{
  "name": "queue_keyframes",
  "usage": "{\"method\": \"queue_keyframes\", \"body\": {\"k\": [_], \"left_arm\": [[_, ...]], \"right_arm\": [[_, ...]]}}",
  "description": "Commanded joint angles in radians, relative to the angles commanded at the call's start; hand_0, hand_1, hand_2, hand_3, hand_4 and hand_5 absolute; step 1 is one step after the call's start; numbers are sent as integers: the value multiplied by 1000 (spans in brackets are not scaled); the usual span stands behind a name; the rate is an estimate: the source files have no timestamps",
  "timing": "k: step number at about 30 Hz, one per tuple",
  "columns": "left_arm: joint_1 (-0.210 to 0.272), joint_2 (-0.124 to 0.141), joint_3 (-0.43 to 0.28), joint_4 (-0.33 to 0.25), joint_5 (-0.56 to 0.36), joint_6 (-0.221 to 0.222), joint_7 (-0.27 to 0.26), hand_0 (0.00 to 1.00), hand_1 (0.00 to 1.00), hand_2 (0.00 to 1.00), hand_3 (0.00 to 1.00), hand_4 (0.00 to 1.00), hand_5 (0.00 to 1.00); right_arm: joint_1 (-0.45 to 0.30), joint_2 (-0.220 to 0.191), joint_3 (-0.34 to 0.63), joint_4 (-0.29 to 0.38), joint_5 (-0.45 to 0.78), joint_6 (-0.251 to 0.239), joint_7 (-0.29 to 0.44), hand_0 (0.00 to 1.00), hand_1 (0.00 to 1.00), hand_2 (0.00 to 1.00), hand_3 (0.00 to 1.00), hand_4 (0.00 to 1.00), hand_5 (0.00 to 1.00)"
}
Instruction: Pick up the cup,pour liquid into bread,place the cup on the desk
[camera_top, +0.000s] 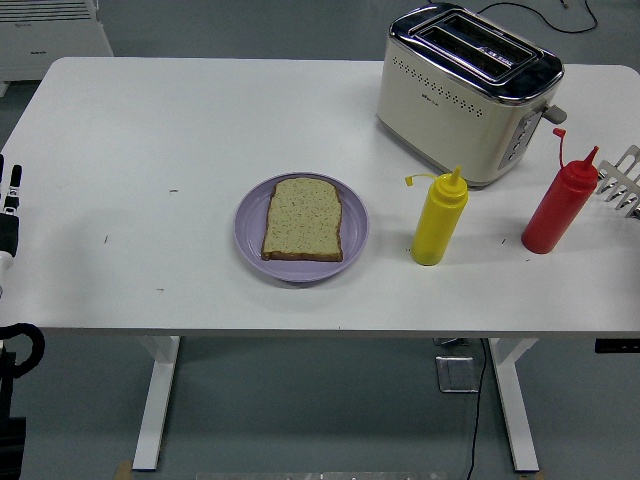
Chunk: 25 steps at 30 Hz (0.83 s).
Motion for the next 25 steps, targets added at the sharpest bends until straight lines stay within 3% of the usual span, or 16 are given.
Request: {"method": "queue_keyframes", "body": {"k": [25], "left_arm": [[2,0,0,0,0,1,0,786,743,733,683,567,998]], "right_arm": [[0,2,-1,-1,2,3,-2,799,739,794,816,666,670]]}}
